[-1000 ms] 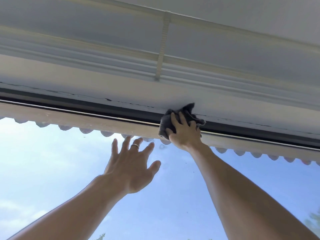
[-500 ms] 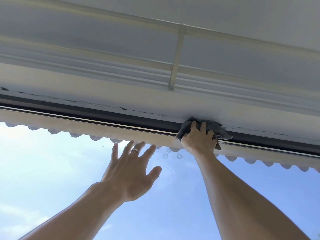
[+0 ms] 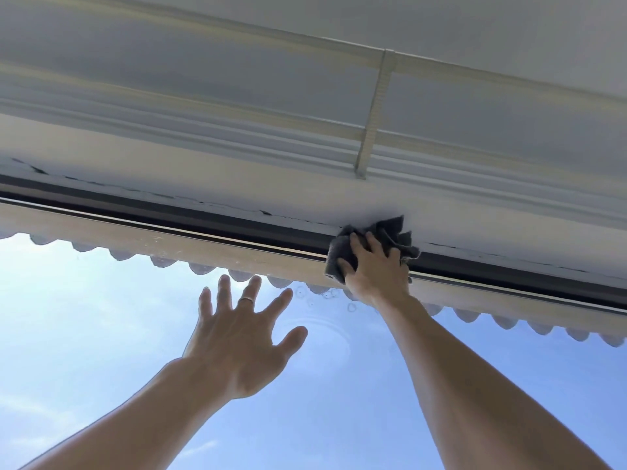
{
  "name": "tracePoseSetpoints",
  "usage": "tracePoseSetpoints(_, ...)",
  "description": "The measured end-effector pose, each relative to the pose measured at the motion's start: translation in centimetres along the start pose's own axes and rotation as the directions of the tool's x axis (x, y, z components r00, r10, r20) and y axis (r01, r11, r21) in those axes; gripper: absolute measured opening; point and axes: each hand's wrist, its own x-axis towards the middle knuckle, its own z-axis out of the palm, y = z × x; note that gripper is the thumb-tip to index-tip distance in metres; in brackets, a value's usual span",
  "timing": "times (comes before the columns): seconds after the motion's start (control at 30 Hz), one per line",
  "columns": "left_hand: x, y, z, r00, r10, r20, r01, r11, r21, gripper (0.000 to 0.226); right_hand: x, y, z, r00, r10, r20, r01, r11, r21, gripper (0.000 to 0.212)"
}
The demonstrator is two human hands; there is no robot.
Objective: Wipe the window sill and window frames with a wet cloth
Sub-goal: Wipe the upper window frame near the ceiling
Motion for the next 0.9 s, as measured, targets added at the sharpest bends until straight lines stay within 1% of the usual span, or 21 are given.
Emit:
tracePoseSetpoints(0.03, 0.0, -0.1, 0.0, 1.000, -0.001, -0.003, 0.001, 1.000, 0.007, 0.066, 0.1, 0.7, -0.2, 0.999, -0.035, 0.002, 0.035, 0.999, -0.013, 0.063)
tracePoseSetpoints(0.07, -0.1, -0.1, -0.1, 1.000, 0.001, -0.002, -0.001, 1.000, 0.020, 0.066, 0.3, 1.9, -0.4, 1.000, -0.024, -0.007, 0.023, 1.000, -0.018, 0.064)
tracePoseSetpoints(0.1, 0.0, -0.2, -0.2, 1.000, 0.005, 0.002, -0.005, 1.000, 0.027, 0.067, 0.3, 3.0, -0.7, 0.998, 0.046, -0.029, -0.047, 0.999, -0.020, 0.064)
tracePoseSetpoints(0.17, 0.0, -0.1, -0.3, 1.000, 0.008, 0.021, -0.008, 1.000, 0.018, 0.066, -0.2, 4.0, -0.6, 0.960, 0.269, -0.083, -0.271, 0.962, -0.015, 0.063)
tracePoseSetpoints(0.2, 0.0, -0.1, -0.4, 1.000, 0.007, 0.022, -0.007, 1.000, 0.011, 0.065, -0.3, 3.2, -0.4, 0.943, 0.319, -0.093, -0.320, 0.947, -0.003, 0.063)
tracePoseSetpoints(0.23, -0.1, -0.2, -0.5, 1.000, 0.000, 0.023, 0.000, 1.000, 0.002, 0.065, -0.4, 1.7, -0.2, 0.957, 0.281, -0.076, -0.281, 0.960, 0.007, 0.062)
tracePoseSetpoints(0.3, -0.2, -0.3, -0.4, 1.000, -0.002, 0.022, 0.002, 1.000, -0.003, 0.064, -0.4, -1.5, 0.4, 0.999, 0.045, -0.016, -0.045, 0.999, 0.002, 0.061)
tracePoseSetpoints(0.33, -0.2, -0.3, -0.2, 1.000, -0.008, 0.018, 0.008, 1.000, -0.006, 0.064, -0.4, -2.6, 0.6, 0.997, -0.073, 0.021, 0.073, 0.997, -0.002, 0.059)
tracePoseSetpoints(0.37, -0.3, -0.2, -0.2, 1.000, -0.011, 0.016, 0.011, 1.000, -0.010, 0.064, -0.3, -2.8, 0.5, 0.988, -0.146, 0.048, 0.146, 0.989, 0.001, 0.059)
tracePoseSetpoints(0.4, -0.3, -0.1, -0.2, 1.000, -0.003, 0.018, 0.003, 1.000, -0.013, 0.064, 0.0, -2.3, 0.2, 0.983, -0.166, 0.073, 0.166, 0.986, 0.006, 0.060)
tracePoseSetpoints(0.47, -0.4, -0.4, -0.4, 1.000, 0.013, 0.026, -0.012, 0.999, -0.032, 0.064, 0.1, -1.0, -0.2, 0.995, -0.065, 0.078, 0.065, 0.998, 0.000, 0.062)
tracePoseSetpoints(0.53, -0.8, -1.4, -0.9, 1.000, 0.019, 0.004, -0.019, 0.999, -0.030, 0.064, -0.2, -0.7, -0.2, 0.988, 0.153, -0.002, -0.153, 0.988, -0.026, 0.064)
tracePoseSetpoints(0.57, -1.1, -2.0, -1.2, 0.999, 0.028, -0.015, -0.028, 1.000, 0.011, 0.065, -0.3, -1.3, 0.0, 0.973, 0.229, -0.019, -0.229, 0.973, -0.036, 0.064)
tracePoseSetpoints(0.6, -1.5, -2.9, -1.4, 0.999, 0.033, -0.027, -0.032, 0.998, 0.052, 0.065, -0.4, -2.9, 0.1, 0.974, 0.225, -0.015, -0.225, 0.974, -0.038, 0.064)
tracePoseSetpoints(0.67, -2.0, -4.1, -1.7, 0.999, 0.018, -0.027, -0.016, 0.997, 0.080, 0.066, -0.3, -6.5, 0.6, 0.998, 0.054, 0.033, -0.054, 0.998, -0.015, 0.063)
tracePoseSetpoints(0.73, -2.2, -5.2, -1.9, 1.000, -0.020, -0.014, 0.021, 0.997, 0.076, 0.066, 0.2, -9.4, 0.7, 0.981, -0.166, 0.098, 0.165, 0.986, 0.010, 0.063)
tracePoseSetpoints(0.77, -2.4, -5.8, -2.0, 0.999, -0.034, -0.002, 0.034, 0.997, 0.075, 0.066, 0.5, -10.0, 0.5, 0.969, -0.215, 0.119, 0.216, 0.976, 0.005, 0.064)
tracePoseSetpoints(0.8, -2.4, -6.2, -2.1, 0.999, -0.044, 0.006, 0.043, 0.996, 0.072, 0.066, 0.8, -9.6, 0.4, 0.972, -0.206, 0.110, 0.209, 0.978, -0.014, 0.065)
tracePoseSetpoints(0.83, -2.5, -6.7, -2.2, 0.999, -0.049, 0.013, 0.048, 0.997, 0.068, 0.066, 0.7, -8.8, 0.4, 0.988, -0.132, 0.078, 0.136, 0.990, -0.042, 0.065)
tracePoseSetpoints(0.87, -2.6, -7.5, -2.4, 0.998, -0.059, 0.013, 0.058, 0.996, 0.068, 0.067, 0.6, -8.0, 0.4, 1.000, -0.010, 0.013, 0.010, 0.998, -0.060, 0.065)
tracePoseSetpoints(0.9, -2.6, -8.1, -2.6, 0.998, -0.070, 0.010, 0.069, 0.995, 0.073, 0.067, 0.3, -6.9, 0.5, 0.988, 0.143, -0.053, -0.146, 0.987, -0.059, 0.064)
